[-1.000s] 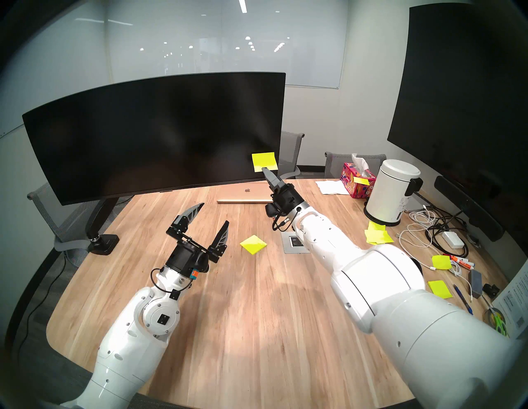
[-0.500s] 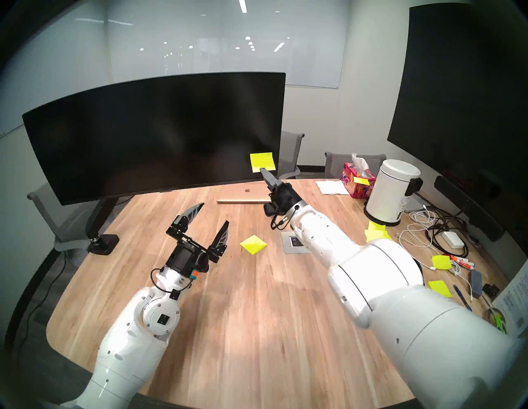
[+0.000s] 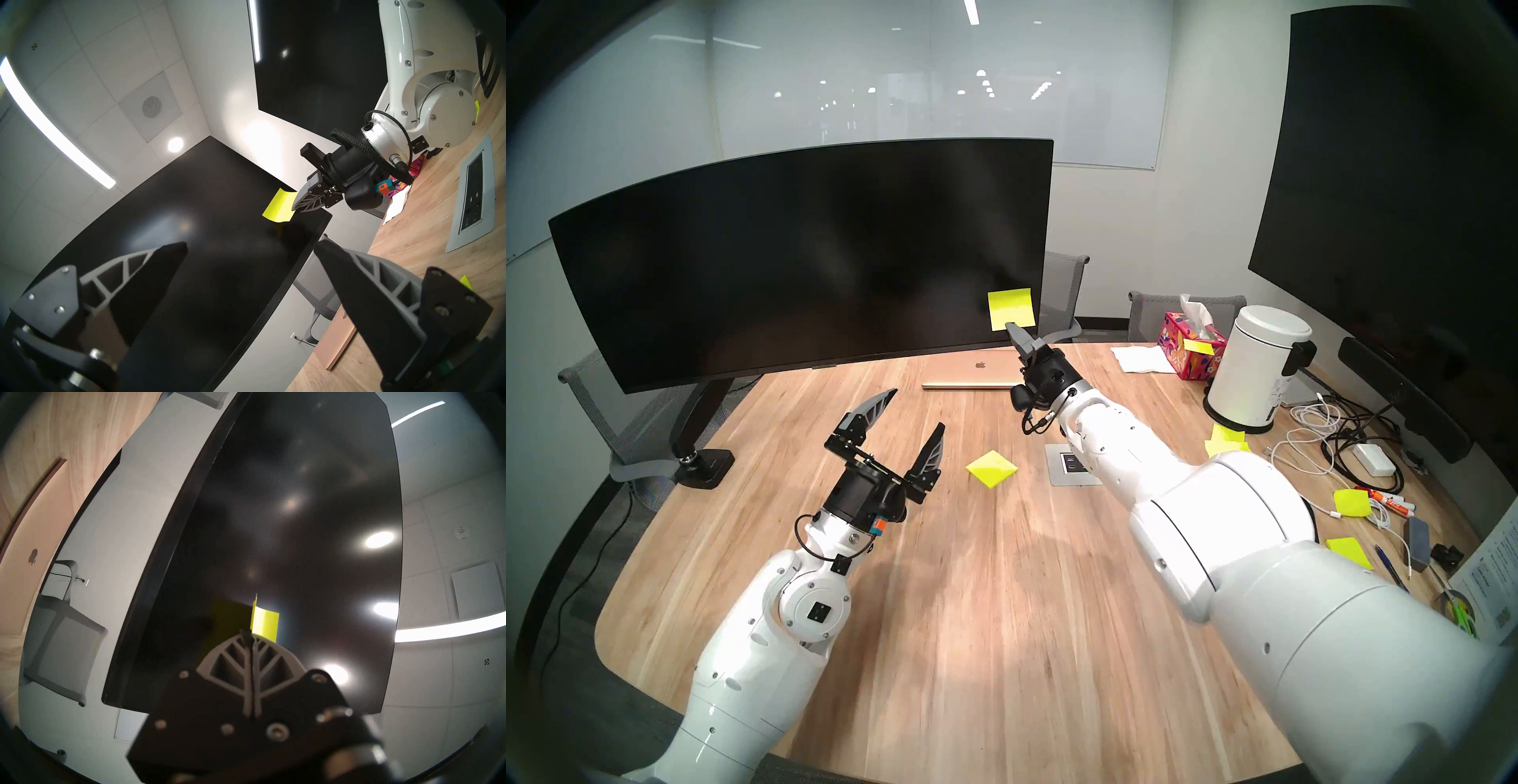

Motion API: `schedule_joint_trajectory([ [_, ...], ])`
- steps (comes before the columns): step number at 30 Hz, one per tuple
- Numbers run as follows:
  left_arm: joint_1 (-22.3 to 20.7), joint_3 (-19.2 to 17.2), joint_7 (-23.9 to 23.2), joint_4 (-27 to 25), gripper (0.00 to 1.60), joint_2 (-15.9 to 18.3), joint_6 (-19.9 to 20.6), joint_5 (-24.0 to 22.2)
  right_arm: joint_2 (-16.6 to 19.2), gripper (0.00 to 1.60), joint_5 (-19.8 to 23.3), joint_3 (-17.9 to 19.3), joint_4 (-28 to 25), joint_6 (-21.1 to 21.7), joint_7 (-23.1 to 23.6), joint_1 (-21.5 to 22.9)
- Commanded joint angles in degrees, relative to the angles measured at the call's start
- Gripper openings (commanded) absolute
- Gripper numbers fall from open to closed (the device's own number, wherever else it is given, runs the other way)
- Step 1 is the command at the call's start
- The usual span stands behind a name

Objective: Peel one sticky note off the pad and stick it onto the monitor, then press it flat

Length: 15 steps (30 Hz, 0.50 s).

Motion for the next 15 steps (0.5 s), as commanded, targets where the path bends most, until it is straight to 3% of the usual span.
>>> schedule_joint_trajectory([
  [1, -0.20, 0.06, 0.22, -1.29, 1.60, -0.14, -0.08, 0.07, -0.67, 0.00, 0.52, 0.60, -0.50, -0.44, 1.10, 1.92],
  [15, -0.21, 0.04, 0.21, -1.27, 1.60, -0.17, -0.11, 0.08, -1.05, 0.00, 0.47, 1.52, -1.09, -1.55, 2.10, 1.81],
])
